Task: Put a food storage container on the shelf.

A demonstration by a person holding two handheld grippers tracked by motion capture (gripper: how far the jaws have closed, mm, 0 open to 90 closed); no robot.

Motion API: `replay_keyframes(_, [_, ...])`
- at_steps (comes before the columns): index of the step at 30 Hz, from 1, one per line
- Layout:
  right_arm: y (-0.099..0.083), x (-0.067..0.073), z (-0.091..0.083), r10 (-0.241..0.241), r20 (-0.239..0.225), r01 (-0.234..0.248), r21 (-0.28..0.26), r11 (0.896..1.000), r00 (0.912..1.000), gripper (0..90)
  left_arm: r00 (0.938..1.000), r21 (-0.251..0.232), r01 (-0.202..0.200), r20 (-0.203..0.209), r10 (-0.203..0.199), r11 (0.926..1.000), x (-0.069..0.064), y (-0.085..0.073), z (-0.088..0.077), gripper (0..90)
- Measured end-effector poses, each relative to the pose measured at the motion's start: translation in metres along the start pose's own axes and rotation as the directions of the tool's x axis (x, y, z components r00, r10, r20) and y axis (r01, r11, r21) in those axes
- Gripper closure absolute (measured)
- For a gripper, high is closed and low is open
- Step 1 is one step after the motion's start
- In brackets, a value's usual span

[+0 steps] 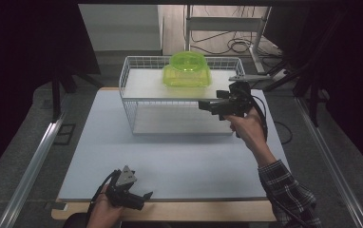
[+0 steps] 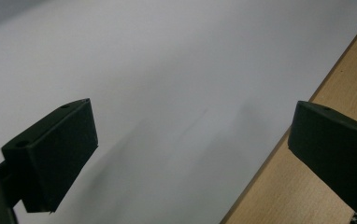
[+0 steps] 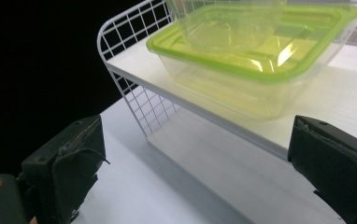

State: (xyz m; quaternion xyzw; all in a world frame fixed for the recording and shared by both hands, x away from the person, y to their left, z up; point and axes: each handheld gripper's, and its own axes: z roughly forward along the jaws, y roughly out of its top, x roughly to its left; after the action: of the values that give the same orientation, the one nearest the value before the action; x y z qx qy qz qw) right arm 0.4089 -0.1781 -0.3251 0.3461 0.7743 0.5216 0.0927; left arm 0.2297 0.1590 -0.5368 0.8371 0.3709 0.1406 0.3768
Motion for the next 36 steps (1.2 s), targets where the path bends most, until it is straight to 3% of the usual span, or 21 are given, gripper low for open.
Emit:
replay_keyframes(14, [-0.023, 0.004, -0.008, -0.021, 0.037, 0.02, 0.019, 1.0, 0.9991, 4.0, 1.0, -0.003, 0.002, -0.001, -0.002, 1.0, 0.0, 0.0, 0.0, 1.6])
replay_keyframes(36, [-0.067, 0.013, -0.005, -0.061, 0.034, 0.059, 0.066, 0.996, 0.9976, 1.1, 1.0, -0.002, -0.002, -0.004, 0.002, 1.0, 0.0, 0.0, 0.0, 1.5])
